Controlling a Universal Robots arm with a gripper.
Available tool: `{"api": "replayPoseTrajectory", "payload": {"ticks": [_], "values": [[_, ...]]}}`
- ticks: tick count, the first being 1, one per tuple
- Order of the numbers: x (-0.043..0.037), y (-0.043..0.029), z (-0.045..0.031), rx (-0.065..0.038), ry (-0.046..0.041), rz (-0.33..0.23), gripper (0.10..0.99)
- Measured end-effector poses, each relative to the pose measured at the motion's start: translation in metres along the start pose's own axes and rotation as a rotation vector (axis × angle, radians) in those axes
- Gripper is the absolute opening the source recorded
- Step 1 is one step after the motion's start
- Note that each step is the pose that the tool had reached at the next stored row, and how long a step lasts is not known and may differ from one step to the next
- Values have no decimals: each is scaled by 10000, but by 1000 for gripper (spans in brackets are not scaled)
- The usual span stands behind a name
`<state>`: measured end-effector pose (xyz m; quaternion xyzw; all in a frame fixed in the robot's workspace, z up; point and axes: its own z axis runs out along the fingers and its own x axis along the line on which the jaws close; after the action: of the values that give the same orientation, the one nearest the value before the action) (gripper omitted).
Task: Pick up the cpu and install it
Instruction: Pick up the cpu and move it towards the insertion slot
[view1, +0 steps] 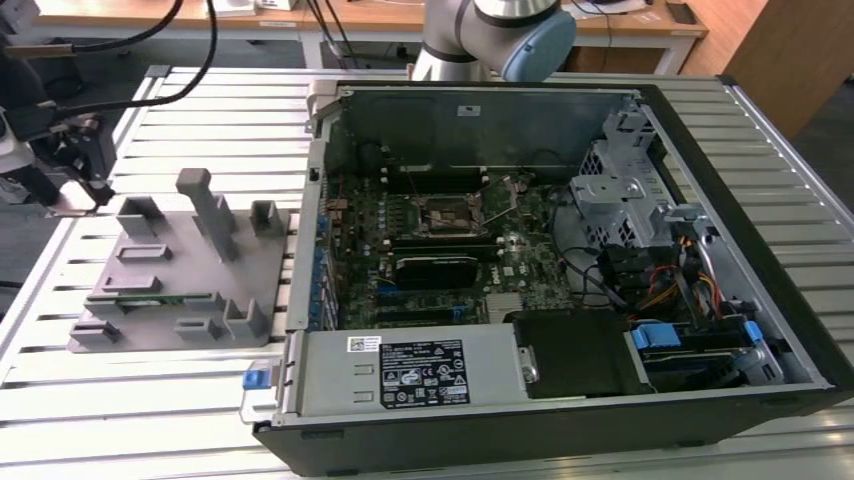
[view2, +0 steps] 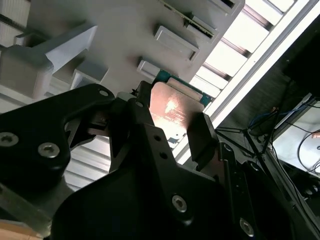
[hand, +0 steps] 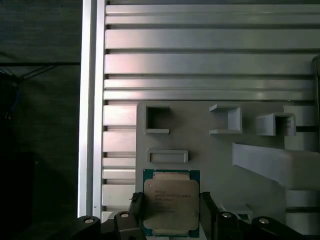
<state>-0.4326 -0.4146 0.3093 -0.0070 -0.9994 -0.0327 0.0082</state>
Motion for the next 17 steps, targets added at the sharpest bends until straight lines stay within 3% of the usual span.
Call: {"api": "replayPoseTrajectory", "payload": {"ticks": [8, 17], "values": [[6, 18, -257, 0, 0, -1, 537], [18, 53, -662, 0, 1, 0, 537]]}}
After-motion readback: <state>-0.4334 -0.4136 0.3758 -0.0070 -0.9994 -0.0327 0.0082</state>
